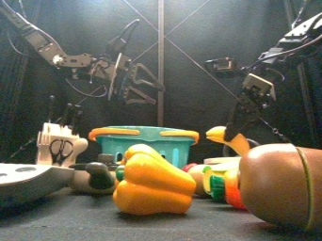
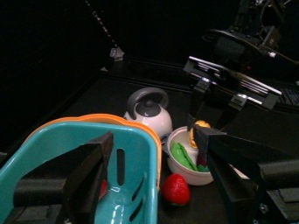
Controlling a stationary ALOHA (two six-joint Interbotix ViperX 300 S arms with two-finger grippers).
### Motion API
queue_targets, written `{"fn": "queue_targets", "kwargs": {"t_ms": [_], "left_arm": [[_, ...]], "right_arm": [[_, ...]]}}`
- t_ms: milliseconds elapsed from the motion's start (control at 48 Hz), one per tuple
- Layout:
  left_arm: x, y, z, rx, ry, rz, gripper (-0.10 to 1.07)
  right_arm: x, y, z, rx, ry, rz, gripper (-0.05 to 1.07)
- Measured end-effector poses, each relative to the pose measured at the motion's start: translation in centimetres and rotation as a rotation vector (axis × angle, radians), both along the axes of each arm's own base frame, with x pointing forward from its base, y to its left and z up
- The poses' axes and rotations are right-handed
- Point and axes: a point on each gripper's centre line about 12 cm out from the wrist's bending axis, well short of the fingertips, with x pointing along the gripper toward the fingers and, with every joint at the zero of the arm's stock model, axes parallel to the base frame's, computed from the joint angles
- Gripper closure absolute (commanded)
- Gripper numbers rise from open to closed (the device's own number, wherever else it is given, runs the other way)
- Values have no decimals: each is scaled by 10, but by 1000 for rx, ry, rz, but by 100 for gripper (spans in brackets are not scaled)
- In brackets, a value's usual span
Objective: Place banana into basket
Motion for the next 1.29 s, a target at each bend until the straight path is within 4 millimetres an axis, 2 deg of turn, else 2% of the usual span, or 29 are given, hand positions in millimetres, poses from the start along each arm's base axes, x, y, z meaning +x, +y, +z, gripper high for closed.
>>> {"fn": "queue_targets", "kwargs": {"t_ms": [188,396,562,667,875,1292], "left_arm": [[1,-3,0,0,-1,-8,-5],[-5,-7,12,23,-80,-14,-5],[-20,-8,20,31,-187,12,-5],[-27,-7,17,22,-212,35,-5],[-30,-7,14,5,-216,51,-5],[-30,-8,14,5,-216,48,-5]], "right_arm": [[2,0,5,-3,-15,2,41],[12,-2,40,-53,-123,33,41],[25,-16,69,-98,-217,33,41],[33,-34,79,-117,-254,8,41],[47,-66,76,-108,-279,-33,41],[86,-92,68,-86,-308,-22,41]]}}
